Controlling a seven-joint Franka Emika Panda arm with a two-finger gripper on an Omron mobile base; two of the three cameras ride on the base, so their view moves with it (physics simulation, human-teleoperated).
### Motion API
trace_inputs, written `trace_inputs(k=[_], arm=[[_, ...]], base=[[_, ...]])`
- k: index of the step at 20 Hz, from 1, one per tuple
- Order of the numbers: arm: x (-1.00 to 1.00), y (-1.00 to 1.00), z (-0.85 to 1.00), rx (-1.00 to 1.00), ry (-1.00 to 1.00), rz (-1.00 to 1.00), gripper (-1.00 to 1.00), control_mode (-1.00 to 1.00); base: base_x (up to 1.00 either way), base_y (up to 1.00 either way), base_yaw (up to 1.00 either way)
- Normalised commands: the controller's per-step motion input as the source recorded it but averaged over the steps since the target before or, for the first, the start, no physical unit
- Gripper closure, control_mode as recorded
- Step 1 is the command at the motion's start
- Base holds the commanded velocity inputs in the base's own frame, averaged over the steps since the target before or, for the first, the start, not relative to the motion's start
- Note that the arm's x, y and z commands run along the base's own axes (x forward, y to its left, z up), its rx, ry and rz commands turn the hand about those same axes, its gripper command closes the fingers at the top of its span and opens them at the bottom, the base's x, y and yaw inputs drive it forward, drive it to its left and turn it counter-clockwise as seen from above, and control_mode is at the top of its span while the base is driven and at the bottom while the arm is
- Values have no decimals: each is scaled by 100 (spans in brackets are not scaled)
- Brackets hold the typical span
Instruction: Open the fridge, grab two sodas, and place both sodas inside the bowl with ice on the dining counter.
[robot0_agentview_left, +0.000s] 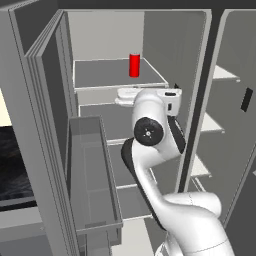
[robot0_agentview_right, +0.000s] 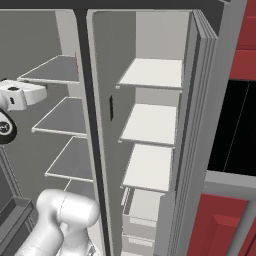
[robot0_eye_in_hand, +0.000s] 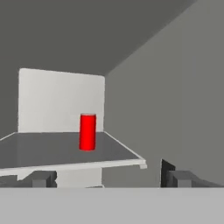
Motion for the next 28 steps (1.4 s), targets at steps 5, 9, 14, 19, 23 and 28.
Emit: trace_inputs(k=[5,9,14,19,23,28], arm=[[35,1,0,3,7,0,-100,-100],[55,3,2,2,5,0,-100,-100],[57,4,0,0,3,1,-100,-100],[52,2,0,1,1,0,-100,-100],[48,0,0,2,1,1,-100,-100],[42,-2,0,4,1,3,-100,-100]], base=[[0,0,0],[0,0,0],[0,0,0],[0,0,0],[0,0,0],[0,0,0]])
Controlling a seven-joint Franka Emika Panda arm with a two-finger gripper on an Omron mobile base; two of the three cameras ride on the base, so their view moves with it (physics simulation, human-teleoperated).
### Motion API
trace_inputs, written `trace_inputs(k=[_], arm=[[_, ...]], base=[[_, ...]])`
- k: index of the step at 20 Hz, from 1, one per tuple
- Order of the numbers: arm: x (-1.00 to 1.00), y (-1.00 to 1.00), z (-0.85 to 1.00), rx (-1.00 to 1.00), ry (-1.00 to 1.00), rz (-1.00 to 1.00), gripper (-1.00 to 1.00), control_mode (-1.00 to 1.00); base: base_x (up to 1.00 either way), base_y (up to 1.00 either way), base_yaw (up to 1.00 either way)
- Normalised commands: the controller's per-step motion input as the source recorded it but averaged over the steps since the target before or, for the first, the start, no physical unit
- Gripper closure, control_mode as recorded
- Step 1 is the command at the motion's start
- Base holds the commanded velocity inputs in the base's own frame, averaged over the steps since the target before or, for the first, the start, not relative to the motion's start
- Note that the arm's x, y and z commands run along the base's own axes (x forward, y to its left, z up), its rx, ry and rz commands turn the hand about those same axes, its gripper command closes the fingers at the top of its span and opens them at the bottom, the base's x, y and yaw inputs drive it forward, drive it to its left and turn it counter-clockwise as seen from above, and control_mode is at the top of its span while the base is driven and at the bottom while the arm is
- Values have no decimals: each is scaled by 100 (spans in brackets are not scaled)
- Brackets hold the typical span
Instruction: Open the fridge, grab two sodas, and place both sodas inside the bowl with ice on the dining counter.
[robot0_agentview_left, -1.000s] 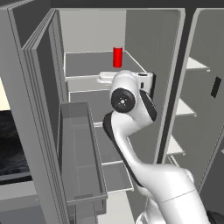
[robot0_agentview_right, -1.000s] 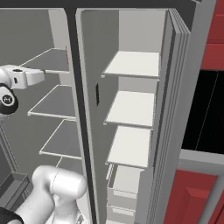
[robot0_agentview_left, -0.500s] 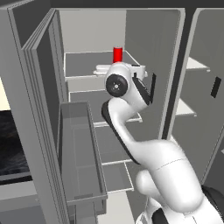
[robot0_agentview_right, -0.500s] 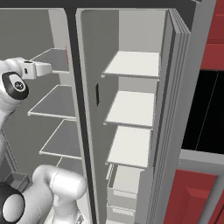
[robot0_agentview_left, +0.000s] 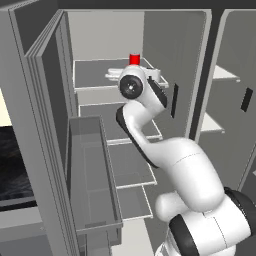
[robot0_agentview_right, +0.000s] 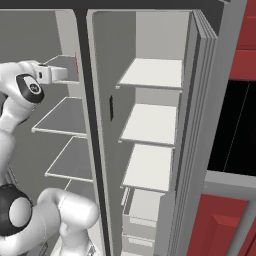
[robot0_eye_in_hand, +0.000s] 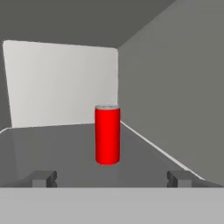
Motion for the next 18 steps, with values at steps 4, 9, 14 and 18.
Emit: trace_inputs(k=[4,9,14,18], arm=[[35,-10,1,8,0,4,-100,-100],[30,-18,0,5,1,2,-100,-100],[27,-14,0,0,3,0,-100,-100],[38,0,0,0,8,0,-100,-100]], base=[[0,0,0],[0,0,0],[0,0,0],[0,0,0]])
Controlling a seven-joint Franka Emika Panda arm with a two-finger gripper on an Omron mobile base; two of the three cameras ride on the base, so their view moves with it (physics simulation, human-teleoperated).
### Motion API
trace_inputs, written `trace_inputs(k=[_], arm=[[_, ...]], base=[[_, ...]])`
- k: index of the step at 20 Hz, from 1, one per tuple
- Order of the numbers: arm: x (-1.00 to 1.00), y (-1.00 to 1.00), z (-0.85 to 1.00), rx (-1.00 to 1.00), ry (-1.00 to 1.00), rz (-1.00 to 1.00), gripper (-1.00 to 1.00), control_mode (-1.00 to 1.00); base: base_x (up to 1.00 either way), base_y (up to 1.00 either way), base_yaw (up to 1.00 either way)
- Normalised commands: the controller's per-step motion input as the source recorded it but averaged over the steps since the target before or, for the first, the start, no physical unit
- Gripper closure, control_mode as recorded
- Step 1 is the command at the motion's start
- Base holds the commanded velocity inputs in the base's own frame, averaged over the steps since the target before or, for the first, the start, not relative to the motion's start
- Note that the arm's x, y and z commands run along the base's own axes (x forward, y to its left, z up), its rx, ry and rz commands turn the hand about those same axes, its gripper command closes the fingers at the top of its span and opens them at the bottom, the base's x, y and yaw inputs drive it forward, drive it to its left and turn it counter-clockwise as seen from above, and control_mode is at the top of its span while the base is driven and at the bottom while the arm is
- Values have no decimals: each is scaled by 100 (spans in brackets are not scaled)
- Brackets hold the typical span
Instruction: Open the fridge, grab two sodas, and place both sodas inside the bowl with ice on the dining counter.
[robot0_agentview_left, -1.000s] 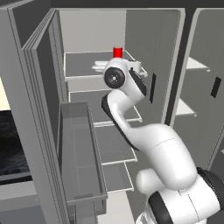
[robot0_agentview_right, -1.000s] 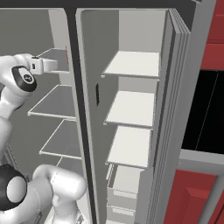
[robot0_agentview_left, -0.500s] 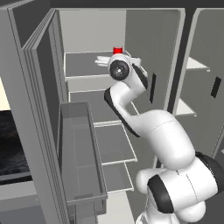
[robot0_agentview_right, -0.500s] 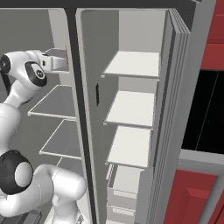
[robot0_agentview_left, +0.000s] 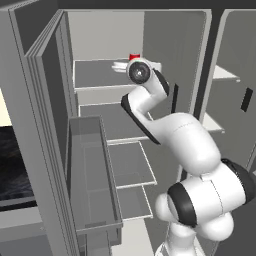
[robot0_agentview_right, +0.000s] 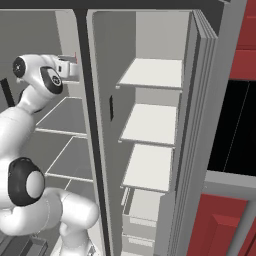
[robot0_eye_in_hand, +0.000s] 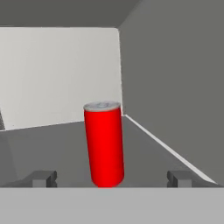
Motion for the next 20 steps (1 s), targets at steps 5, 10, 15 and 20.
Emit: trace_inputs(k=[5,10,15,20], arm=[[43,0,0,0,9,0,-100,-100],[37,0,0,0,8,0,-100,-100],[37,0,0,0,6,0,-100,-100],[20,-5,0,0,3,0,-100,-100]], base=[[0,0,0],[0,0,0],[0,0,0],[0,0,0]])
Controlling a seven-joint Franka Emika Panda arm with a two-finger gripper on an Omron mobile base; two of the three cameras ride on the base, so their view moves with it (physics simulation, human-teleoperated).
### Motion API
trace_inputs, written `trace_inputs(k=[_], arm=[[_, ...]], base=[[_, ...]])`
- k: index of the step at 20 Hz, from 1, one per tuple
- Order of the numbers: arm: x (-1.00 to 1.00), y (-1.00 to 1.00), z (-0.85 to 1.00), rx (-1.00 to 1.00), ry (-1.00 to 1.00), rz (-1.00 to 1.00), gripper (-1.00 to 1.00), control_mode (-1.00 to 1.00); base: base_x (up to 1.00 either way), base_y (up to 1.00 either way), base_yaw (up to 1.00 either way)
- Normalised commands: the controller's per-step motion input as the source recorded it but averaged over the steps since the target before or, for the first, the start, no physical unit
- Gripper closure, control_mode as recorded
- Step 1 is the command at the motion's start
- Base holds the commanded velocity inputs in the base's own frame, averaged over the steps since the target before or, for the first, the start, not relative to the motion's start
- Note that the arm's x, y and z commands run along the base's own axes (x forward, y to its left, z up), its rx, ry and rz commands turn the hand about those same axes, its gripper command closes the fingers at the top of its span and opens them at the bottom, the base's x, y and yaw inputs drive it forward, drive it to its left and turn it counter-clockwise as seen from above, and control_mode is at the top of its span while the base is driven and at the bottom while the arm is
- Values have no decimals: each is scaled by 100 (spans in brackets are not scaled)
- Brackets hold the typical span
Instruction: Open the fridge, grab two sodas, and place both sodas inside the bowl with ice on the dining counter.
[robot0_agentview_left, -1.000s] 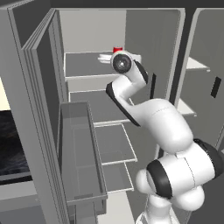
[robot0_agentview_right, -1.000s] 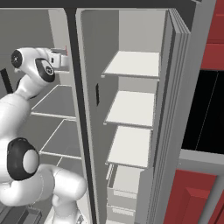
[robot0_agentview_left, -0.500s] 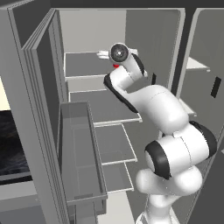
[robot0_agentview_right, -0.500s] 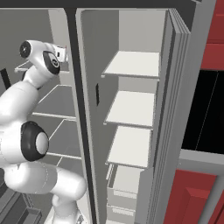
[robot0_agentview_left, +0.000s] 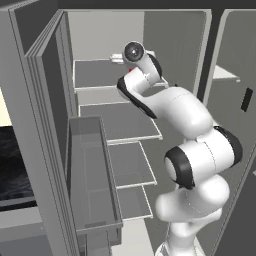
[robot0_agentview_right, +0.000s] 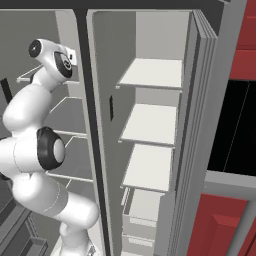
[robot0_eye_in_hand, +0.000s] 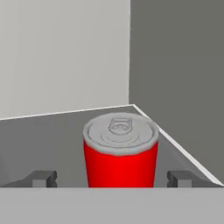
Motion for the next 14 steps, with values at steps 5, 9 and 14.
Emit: trace_inputs(k=[5,9,14], arm=[[7,-11,0,0,1,0,-100,-100],[0,-25,0,0,0,1,100,-100],[4,-14,-1,1,2,1,100,-100]], base=[[0,0,0],[0,0,0],[0,0,0]])
